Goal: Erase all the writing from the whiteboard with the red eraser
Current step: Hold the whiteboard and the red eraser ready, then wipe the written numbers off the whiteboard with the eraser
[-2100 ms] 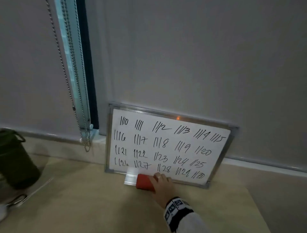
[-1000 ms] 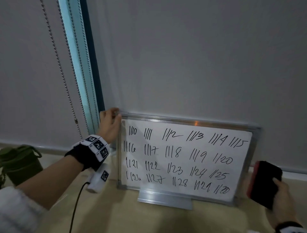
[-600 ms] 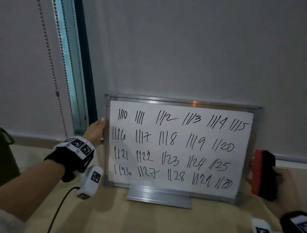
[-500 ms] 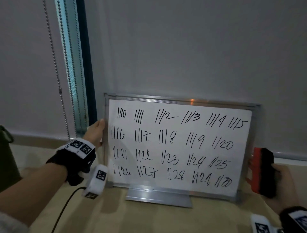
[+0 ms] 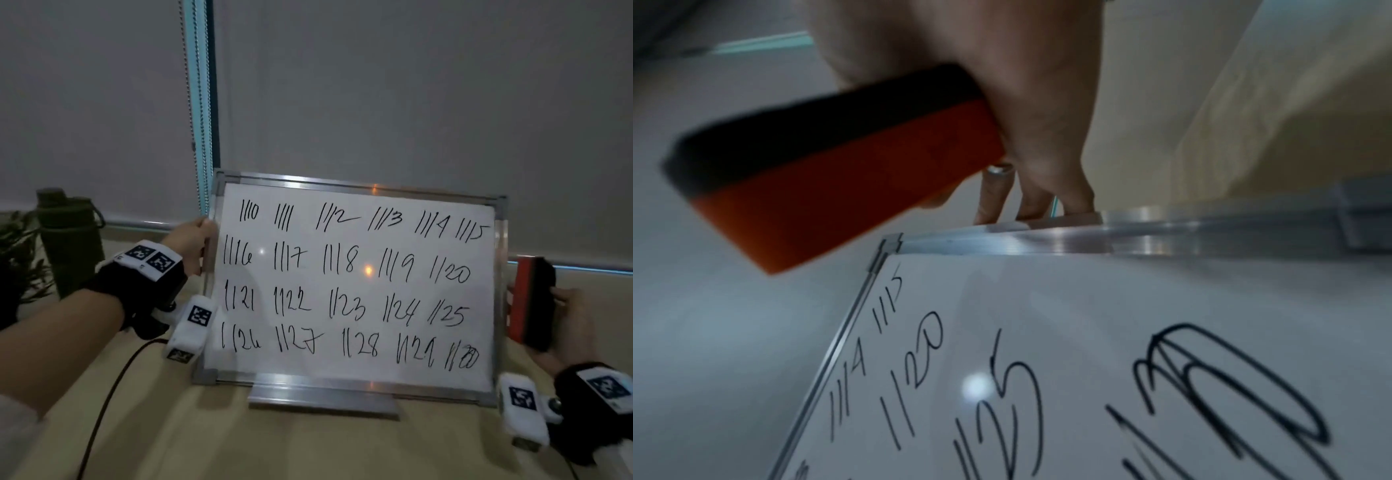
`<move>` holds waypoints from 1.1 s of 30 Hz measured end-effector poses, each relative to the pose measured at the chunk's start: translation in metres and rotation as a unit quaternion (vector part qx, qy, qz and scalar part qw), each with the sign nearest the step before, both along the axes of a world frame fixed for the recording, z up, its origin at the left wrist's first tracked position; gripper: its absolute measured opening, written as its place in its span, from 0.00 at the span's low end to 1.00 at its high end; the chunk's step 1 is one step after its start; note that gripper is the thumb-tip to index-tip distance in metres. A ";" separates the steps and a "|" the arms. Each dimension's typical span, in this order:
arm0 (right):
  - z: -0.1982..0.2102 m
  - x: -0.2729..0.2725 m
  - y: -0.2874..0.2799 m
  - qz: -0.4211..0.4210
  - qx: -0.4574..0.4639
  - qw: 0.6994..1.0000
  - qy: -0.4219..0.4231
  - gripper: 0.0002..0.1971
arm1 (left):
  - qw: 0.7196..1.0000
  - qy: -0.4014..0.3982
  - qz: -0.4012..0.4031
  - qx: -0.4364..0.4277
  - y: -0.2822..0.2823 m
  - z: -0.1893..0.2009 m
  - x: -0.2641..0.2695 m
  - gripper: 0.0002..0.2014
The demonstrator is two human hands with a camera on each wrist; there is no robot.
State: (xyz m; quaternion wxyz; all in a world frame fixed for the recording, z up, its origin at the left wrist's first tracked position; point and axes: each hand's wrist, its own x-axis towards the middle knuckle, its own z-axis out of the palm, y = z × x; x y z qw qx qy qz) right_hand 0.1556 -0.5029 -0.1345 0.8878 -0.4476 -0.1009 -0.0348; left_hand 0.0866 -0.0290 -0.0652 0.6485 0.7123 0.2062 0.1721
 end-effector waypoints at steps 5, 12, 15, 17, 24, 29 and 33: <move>0.003 -0.041 0.004 -0.020 0.053 0.998 -0.009 0.31 | 0.997 -0.074 -0.013 -0.013 -0.017 0.017 -0.035 0.17; 0.009 -0.068 0.015 -0.046 0.054 0.997 -0.029 0.26 | 0.958 -0.081 0.040 0.271 -0.037 0.082 -0.045 0.28; 0.013 -0.074 0.018 -0.087 0.045 0.995 -0.020 0.26 | 0.872 0.040 0.030 0.487 -0.054 0.095 -0.051 0.38; 0.015 -0.075 0.021 -0.168 0.050 0.984 -0.014 0.11 | 0.830 0.080 0.037 0.551 -0.068 0.102 -0.053 0.39; 0.042 -0.110 0.072 -0.420 -0.134 0.875 -0.199 0.19 | 0.822 -0.003 -0.055 0.566 -0.131 0.109 -0.024 0.25; 0.038 -0.130 0.112 -0.298 -0.355 0.809 -0.362 0.22 | 0.811 -0.028 -0.051 0.582 -0.146 0.100 -0.018 0.17; 0.028 -0.124 0.125 -0.276 -0.528 0.688 -0.414 0.26 | 0.794 -0.037 -0.026 0.606 -0.142 0.097 -0.017 0.19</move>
